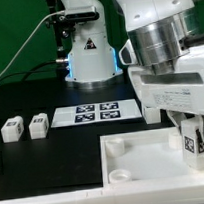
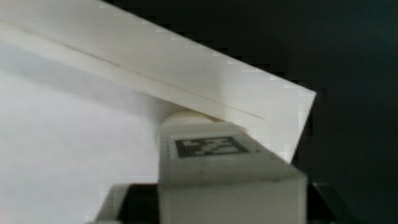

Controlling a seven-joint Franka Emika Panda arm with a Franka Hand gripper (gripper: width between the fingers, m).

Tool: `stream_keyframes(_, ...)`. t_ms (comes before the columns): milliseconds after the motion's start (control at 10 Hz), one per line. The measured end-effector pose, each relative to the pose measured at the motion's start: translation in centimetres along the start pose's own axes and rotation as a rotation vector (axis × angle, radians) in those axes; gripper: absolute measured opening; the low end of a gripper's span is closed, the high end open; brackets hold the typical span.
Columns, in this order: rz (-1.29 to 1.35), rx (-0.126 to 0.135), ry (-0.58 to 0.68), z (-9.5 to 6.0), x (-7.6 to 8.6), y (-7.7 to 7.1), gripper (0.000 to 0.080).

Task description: Assemble one leg

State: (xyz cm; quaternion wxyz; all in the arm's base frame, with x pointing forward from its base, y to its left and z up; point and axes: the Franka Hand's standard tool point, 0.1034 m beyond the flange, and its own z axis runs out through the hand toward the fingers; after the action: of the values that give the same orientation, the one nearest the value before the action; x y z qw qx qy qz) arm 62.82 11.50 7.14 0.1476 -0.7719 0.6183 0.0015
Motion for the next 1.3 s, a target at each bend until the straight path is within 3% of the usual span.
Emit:
stream_keyframes(100, 0.146, 0.014, -0.009, -0.01, 0.13, 0.01, 0.03)
stream_keyframes(400, 0.174, -0.003, -0.023, -0.09, 0.48, 0.07, 0.03)
stream_keyframes(600, 0.129, -0.005, -0.023, -0.03, 0.47, 0.12, 0.0541)
stream_keyframes(700, -0.031, -0.019, -0.037, -0.07, 0.59, 0.21, 0.0615)
stream_keyframes(900, -0.376, -0.082, -0.069, -0.49, 0.34, 0.28, 0.0644)
stream_keyframes(1200, -0.712, -0.073, -0.069, -0.6, 0.63, 0.31, 0.0648)
stream_keyframes(1300, -0.852, -0.102, -0.07, -0.54, 0.4, 0.54, 0.0649)
